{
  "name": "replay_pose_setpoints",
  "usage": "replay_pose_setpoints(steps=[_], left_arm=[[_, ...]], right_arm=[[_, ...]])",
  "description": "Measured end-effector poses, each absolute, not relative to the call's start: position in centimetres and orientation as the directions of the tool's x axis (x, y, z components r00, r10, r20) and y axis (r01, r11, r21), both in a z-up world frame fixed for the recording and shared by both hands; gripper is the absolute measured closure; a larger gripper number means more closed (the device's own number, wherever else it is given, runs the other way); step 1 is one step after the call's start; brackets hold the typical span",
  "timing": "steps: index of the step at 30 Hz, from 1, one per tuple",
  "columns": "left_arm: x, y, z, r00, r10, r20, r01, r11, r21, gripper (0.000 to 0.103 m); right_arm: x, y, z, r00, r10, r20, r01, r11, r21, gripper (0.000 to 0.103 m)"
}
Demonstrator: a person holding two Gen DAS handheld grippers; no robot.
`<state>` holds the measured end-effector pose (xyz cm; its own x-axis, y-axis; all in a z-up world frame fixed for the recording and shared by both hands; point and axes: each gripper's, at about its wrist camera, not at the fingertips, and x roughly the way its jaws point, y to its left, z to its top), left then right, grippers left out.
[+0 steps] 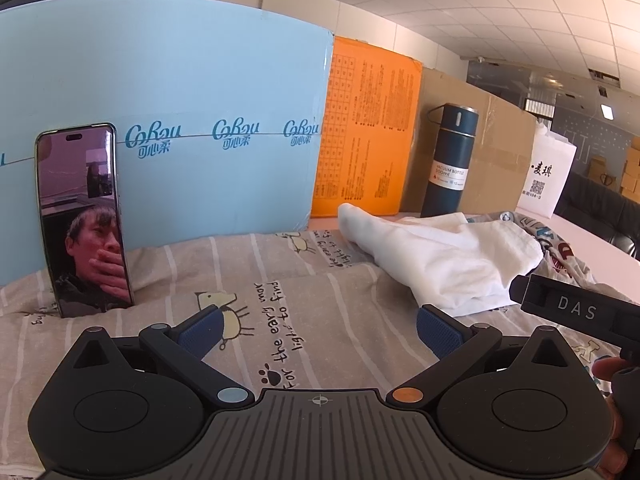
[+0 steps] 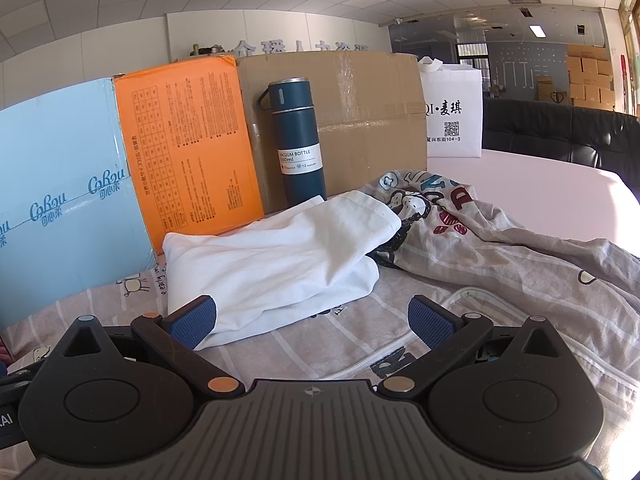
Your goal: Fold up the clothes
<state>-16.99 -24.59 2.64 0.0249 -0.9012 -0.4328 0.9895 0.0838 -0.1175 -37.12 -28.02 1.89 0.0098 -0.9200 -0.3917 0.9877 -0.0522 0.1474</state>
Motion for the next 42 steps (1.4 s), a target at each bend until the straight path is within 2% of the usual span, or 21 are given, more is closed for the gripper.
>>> replay_pose_setpoints(steps=[42], left_arm=[[-17.46,-24.31,2.8,0.024,-0.911,-0.411,0.993,0.07,-0.096,0.0]], right_arm=[[-36.99,-28.13,1.76,-0.005,-0.919,-0.394,0.99,-0.061,0.129,0.0]])
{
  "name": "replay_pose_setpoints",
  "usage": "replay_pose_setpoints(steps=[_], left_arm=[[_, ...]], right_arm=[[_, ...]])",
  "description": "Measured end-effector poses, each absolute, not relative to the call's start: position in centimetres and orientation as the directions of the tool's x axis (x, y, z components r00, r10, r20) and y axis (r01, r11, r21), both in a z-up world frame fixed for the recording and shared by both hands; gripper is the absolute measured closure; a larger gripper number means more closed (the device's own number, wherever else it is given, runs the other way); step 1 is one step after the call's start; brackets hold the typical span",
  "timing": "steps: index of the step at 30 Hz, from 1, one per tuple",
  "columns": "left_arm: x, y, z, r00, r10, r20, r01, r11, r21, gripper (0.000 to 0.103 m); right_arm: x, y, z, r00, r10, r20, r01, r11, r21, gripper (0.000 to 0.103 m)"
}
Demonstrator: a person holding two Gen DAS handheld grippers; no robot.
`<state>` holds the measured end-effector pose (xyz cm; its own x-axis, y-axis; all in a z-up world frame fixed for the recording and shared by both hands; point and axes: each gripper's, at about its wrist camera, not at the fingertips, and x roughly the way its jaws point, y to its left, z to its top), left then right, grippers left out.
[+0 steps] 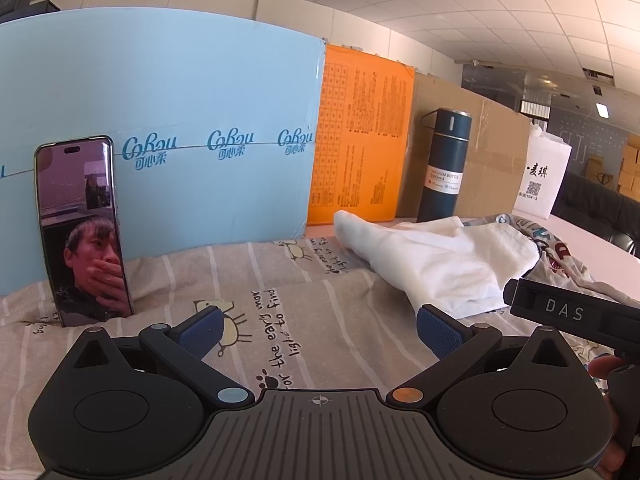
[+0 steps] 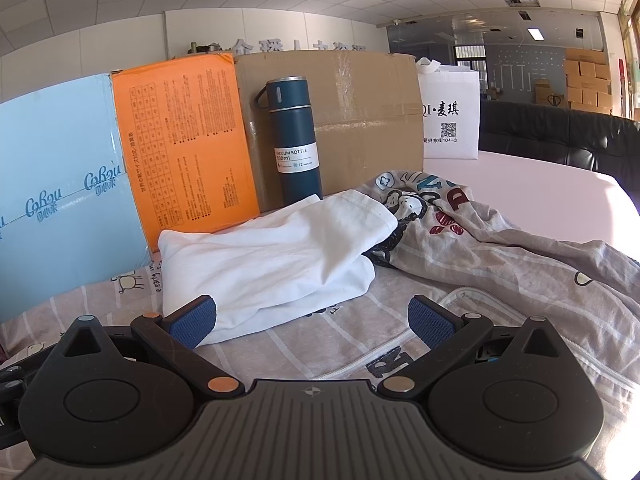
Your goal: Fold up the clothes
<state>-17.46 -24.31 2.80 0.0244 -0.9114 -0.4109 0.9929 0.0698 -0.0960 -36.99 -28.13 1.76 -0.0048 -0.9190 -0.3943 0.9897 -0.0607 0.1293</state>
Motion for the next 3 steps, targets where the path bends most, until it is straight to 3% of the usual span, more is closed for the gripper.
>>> replay_pose_setpoints(steps=[3], left_arm=[[-17.49,-24.28,2.78,0.025,-0.911,-0.411,0.993,0.069,-0.093,0.0]], right_arm=[[-36.99,-28.15,1.76,-0.005,-0.919,-0.394,0.99,-0.06,0.128,0.0]])
